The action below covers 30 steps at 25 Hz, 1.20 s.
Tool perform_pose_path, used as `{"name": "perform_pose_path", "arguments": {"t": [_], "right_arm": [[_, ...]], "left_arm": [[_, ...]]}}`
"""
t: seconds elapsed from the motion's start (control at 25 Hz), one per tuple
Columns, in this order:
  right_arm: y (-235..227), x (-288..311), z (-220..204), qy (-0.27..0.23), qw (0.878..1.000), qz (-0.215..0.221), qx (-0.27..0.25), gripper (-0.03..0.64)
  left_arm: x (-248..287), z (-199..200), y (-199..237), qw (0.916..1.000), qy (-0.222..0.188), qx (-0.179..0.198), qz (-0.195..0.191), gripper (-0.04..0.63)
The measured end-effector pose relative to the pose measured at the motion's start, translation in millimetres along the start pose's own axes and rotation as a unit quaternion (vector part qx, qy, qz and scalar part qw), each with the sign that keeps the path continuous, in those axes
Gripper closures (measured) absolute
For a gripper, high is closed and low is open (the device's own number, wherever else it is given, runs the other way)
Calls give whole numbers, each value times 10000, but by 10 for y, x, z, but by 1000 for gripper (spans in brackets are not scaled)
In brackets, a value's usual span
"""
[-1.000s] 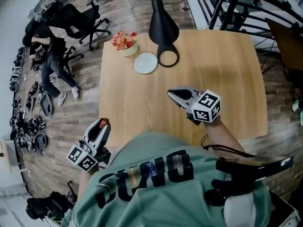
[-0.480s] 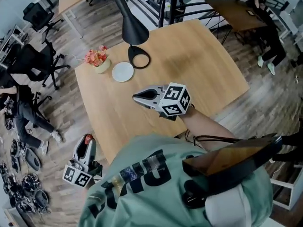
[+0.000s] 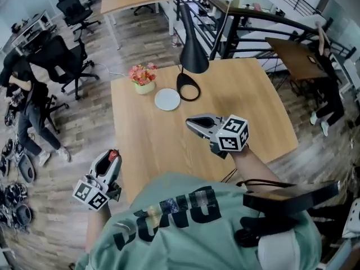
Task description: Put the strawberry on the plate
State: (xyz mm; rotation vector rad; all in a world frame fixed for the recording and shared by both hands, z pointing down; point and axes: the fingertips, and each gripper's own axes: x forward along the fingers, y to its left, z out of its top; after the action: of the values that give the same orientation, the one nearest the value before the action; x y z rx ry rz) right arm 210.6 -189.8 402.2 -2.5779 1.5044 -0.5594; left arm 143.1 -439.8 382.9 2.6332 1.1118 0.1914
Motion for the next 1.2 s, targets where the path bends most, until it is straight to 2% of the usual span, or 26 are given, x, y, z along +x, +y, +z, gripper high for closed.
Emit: {"name": "perform_pose_path", "arguments": {"t": [0.2,0.36,0.6,0.92,1.2], "right_arm": [[-913,-543,86,-154,9992,75,-353,612],[-1332,-420,176,-235,9980,241,-542,612],[-1577,-232,-218,-318,9992,50,-257,612],[-1720,-95,-634,-173,9998,-47,54,611],[-1915,174,-696,-86,9999,-3,65,612]], "left_arm": [[1023,-7,-316,9994,33,107,340,453],[1439,-52,-179,9984,209,-90,515,453],[1652,-363,46,9970,630,-119,426,453],[1937,-699,268,9956,867,-207,283,453],[2169,-897,490,9946,978,-257,227,453]]}}
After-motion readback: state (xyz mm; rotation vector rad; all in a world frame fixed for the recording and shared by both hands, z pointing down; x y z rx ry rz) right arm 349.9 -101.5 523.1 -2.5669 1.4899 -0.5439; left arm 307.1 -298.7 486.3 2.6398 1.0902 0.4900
